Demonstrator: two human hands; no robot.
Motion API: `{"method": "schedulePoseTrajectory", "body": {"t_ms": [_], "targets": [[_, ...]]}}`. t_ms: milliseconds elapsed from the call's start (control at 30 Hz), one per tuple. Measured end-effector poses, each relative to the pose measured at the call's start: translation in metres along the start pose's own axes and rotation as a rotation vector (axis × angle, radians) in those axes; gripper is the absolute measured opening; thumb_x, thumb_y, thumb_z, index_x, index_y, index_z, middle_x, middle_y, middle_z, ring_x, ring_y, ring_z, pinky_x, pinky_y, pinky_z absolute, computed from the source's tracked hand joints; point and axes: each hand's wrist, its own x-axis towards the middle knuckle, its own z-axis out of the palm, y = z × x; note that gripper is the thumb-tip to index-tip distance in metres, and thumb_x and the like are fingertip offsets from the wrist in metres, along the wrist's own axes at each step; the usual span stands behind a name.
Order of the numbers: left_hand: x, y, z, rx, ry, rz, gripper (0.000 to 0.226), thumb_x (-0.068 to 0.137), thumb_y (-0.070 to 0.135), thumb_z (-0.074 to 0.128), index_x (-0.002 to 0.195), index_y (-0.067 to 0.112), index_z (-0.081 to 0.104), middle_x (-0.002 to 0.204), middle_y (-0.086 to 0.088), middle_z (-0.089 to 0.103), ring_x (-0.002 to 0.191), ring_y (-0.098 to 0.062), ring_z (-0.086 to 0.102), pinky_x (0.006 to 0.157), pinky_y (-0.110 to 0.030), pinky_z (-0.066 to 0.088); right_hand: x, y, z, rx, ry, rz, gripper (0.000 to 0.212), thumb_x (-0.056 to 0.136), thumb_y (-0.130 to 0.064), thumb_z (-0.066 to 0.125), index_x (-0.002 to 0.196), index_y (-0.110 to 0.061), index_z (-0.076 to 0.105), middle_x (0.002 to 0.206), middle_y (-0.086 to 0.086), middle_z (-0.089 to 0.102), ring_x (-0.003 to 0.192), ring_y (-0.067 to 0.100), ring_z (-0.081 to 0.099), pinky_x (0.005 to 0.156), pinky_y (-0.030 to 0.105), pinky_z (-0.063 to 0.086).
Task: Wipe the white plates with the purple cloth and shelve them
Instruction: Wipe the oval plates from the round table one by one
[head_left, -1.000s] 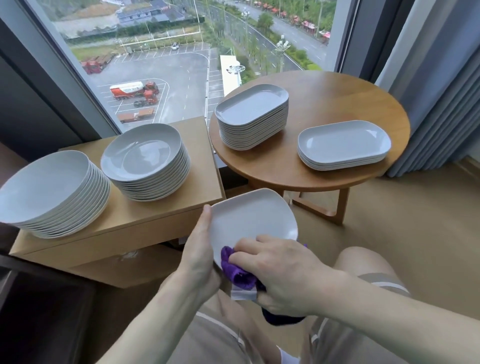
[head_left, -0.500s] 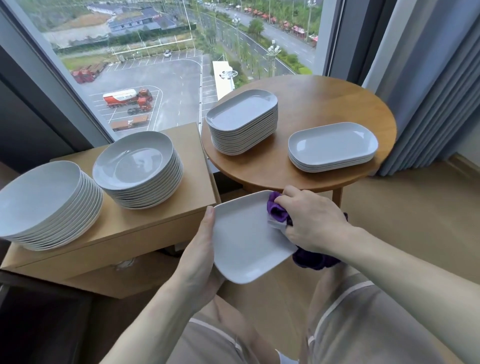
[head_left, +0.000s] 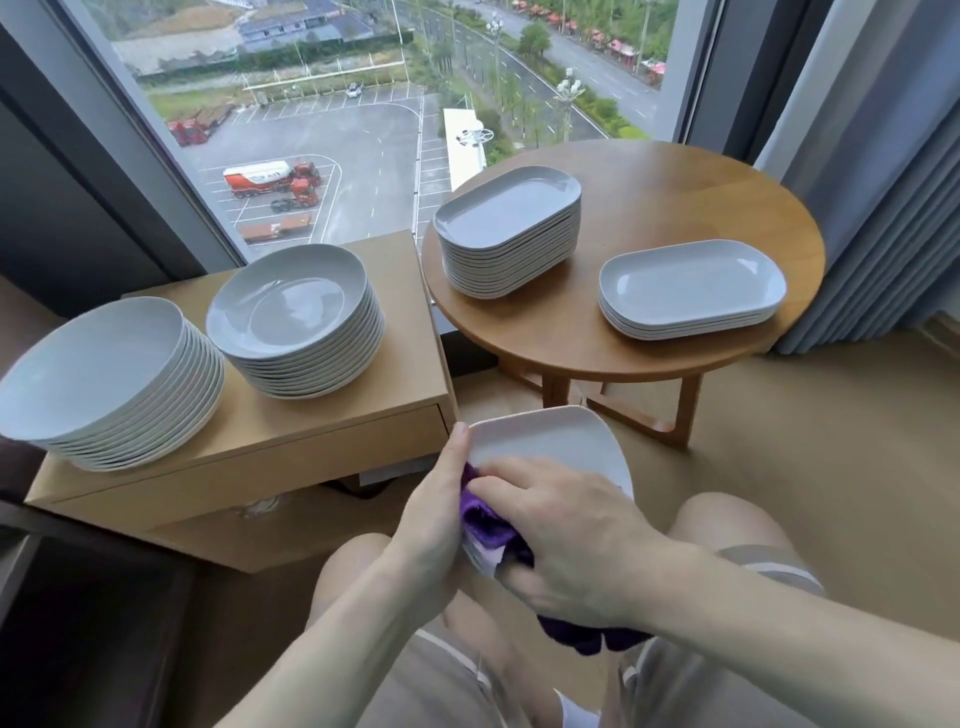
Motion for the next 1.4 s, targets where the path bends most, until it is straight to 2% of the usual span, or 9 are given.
{"method": "schedulePoseTrajectory", "body": {"t_ms": [167, 267, 500, 600, 767, 967, 1033, 1167, 1400], "targets": [[0.006, 0.024, -0.010, -0.083, 0.103, 0.165, 0.065, 0.101, 0.062, 0.043, 0.130, 0.008, 0.067, 0.119, -0.018, 0.075, 0.107, -0.032, 0.074, 0.094, -0.044, 0.054, 0.003, 0.007, 0.007, -0.083, -0.070, -0.022, 0.030, 0.089, -0.039, 0.058, 0.115, -0.025, 0.056, 0.112, -0.006, 0.056, 0.092, 0.022, 0.053, 0.078, 0.040, 0.053], [0.003, 0.028, -0.012, -0.062, 0.122, 0.232, 0.062, 0.100, 0.062, 0.044, 0.126, 0.012, 0.069, 0.119, -0.017, 0.076, 0.110, -0.033, 0.073, 0.100, -0.048, 0.053, 0.008, 0.022, 0.000, -0.063, -0.053, 0.060, 0.024, 0.090, -0.040, 0.060, 0.110, -0.027, 0.055, 0.105, -0.007, 0.054, 0.092, 0.022, 0.054, 0.078, 0.038, 0.053], [-0.006, 0.029, -0.006, 0.015, -0.023, 0.268, 0.059, 0.098, 0.063, 0.041, 0.127, 0.021, 0.071, 0.122, -0.011, 0.076, 0.113, -0.029, 0.073, 0.098, -0.044, 0.053, 0.015, 0.076, -0.021, -0.166, -0.008, 0.353, 0.016, 0.090, -0.034, 0.059, 0.095, -0.030, 0.044, 0.103, -0.008, 0.051, 0.098, 0.023, 0.056, 0.073, 0.034, 0.044], [-0.009, 0.018, 0.002, 0.087, -0.109, 0.224, 0.055, 0.101, 0.060, 0.036, 0.113, 0.028, 0.080, 0.120, -0.008, 0.077, 0.108, -0.024, 0.075, 0.088, -0.037, 0.056, 0.016, 0.079, -0.025, -0.168, 0.075, 0.399, 0.015, 0.090, -0.032, 0.059, 0.099, -0.029, 0.047, 0.105, -0.009, 0.051, 0.100, 0.022, 0.053, 0.073, 0.032, 0.039], [-0.011, 0.013, 0.008, 0.151, -0.145, 0.210, 0.059, 0.101, 0.059, 0.034, 0.131, 0.021, 0.069, 0.124, -0.009, 0.075, 0.116, -0.028, 0.071, 0.095, -0.037, 0.058, 0.014, 0.060, -0.015, -0.141, 0.123, 0.289, 0.032, 0.088, -0.039, 0.066, 0.116, -0.028, 0.056, 0.118, -0.010, 0.057, 0.104, 0.019, 0.054, 0.077, 0.033, 0.050], [-0.010, 0.002, 0.012, 0.082, 0.000, 0.114, 0.066, 0.081, 0.065, 0.057, 0.115, 0.012, 0.077, 0.112, -0.013, 0.078, 0.110, -0.026, 0.074, 0.110, -0.045, 0.049, 0.005, 0.009, 0.003, -0.084, 0.125, 0.017, 0.026, 0.087, -0.044, 0.051, 0.105, -0.026, 0.056, 0.104, -0.006, 0.059, 0.084, 0.020, 0.054, 0.061, 0.036, 0.049], [-0.008, 0.001, 0.009, 0.022, 0.027, 0.068, 0.065, 0.084, 0.064, 0.059, 0.112, 0.008, 0.078, 0.113, -0.016, 0.077, 0.109, -0.029, 0.074, 0.108, -0.046, 0.050, 0.003, 0.004, 0.005, -0.056, 0.078, -0.004, 0.030, 0.090, -0.049, 0.043, 0.104, -0.025, 0.054, 0.105, -0.006, 0.058, 0.084, 0.021, 0.052, 0.059, 0.039, 0.050], [-0.004, 0.009, 0.001, -0.024, 0.023, 0.067, 0.061, 0.098, 0.062, 0.049, 0.115, 0.010, 0.075, 0.114, -0.017, 0.077, 0.101, -0.030, 0.076, 0.097, -0.045, 0.054, -0.001, 0.006, 0.001, -0.090, -0.017, -0.067, 0.027, 0.092, -0.038, 0.059, 0.113, -0.022, 0.054, 0.108, -0.003, 0.056, 0.083, 0.021, 0.047, 0.064, 0.038, 0.046], [-0.002, 0.020, -0.008, -0.039, 0.074, 0.229, 0.064, 0.091, 0.063, 0.050, 0.122, 0.011, 0.070, 0.116, -0.016, 0.076, 0.104, -0.030, 0.075, 0.094, -0.045, 0.054, 0.004, 0.023, -0.008, -0.047, -0.056, 0.033, 0.021, 0.091, -0.035, 0.061, 0.107, -0.022, 0.055, 0.104, -0.004, 0.054, 0.087, 0.022, 0.047, 0.075, 0.040, 0.049]]}}
